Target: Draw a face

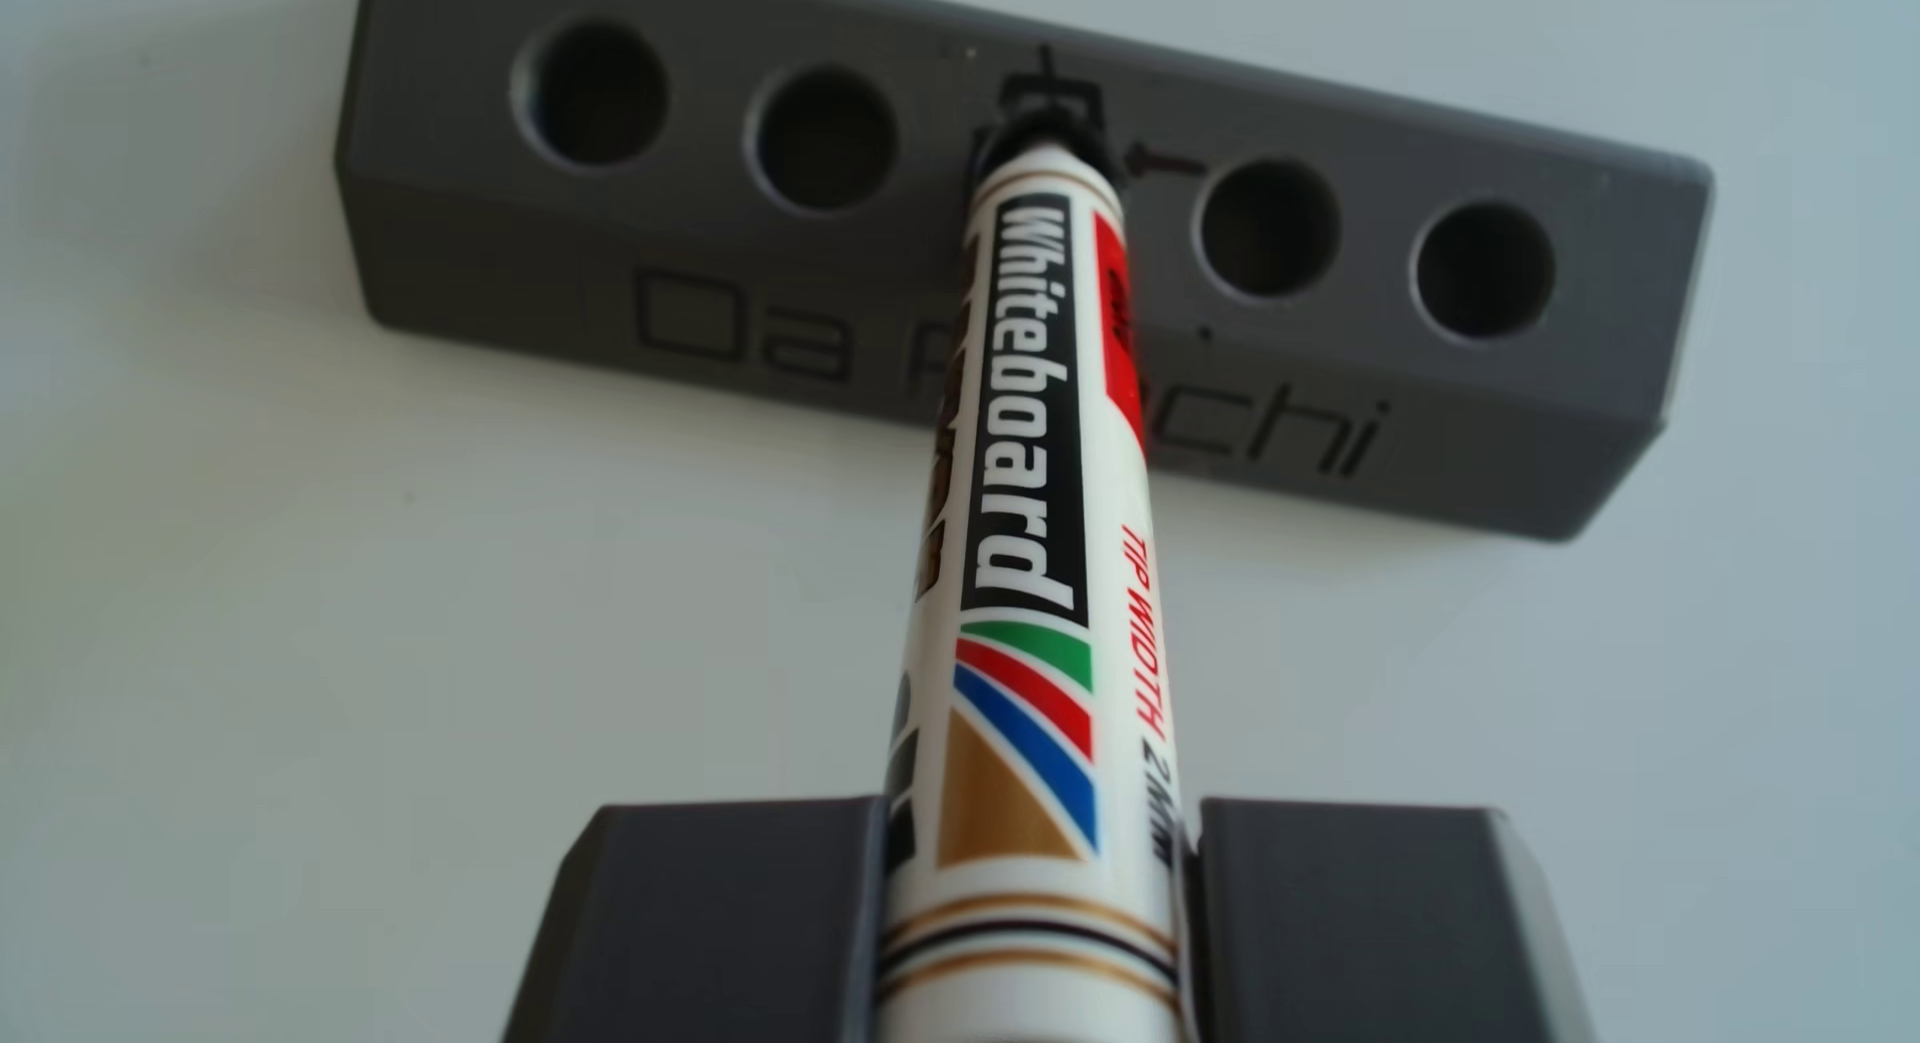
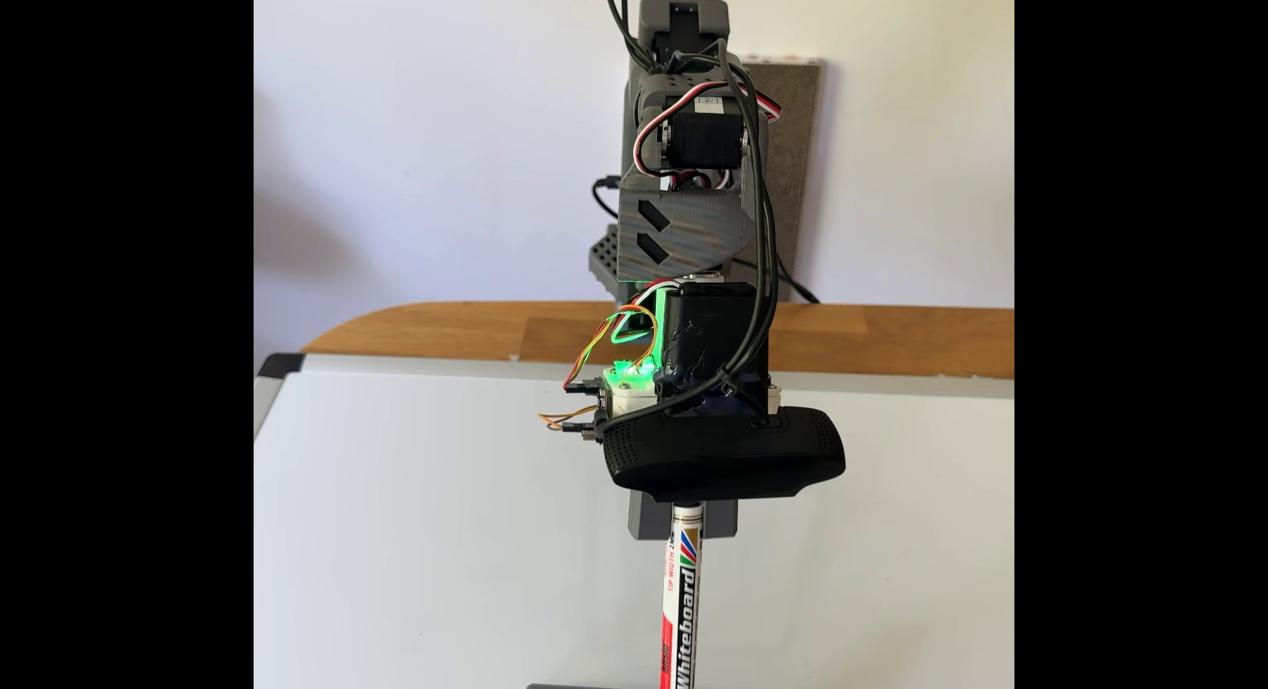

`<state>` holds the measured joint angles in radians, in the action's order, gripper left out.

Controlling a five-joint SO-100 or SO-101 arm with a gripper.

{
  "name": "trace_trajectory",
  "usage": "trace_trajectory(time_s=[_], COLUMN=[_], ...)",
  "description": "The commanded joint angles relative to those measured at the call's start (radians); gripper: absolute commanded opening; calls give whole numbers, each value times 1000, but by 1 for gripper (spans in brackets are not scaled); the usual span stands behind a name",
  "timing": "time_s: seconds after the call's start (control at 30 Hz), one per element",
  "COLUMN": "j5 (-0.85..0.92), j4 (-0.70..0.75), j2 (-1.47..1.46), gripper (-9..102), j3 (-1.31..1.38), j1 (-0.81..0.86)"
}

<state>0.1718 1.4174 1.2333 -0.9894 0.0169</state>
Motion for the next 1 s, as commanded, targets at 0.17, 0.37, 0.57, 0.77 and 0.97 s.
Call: trace_trajectory(time_s=[0.17,0.37,0.57,0.77,0.97], j5=[3,5,6,3,-8], j4=[-2,-3,0,81,129], j2=[166,173,176,255,354], gripper=[-1,-1,-1,-1,-1], j3=[40,41,43,43,41], j1=[-11,-14,-14,-14,-12])
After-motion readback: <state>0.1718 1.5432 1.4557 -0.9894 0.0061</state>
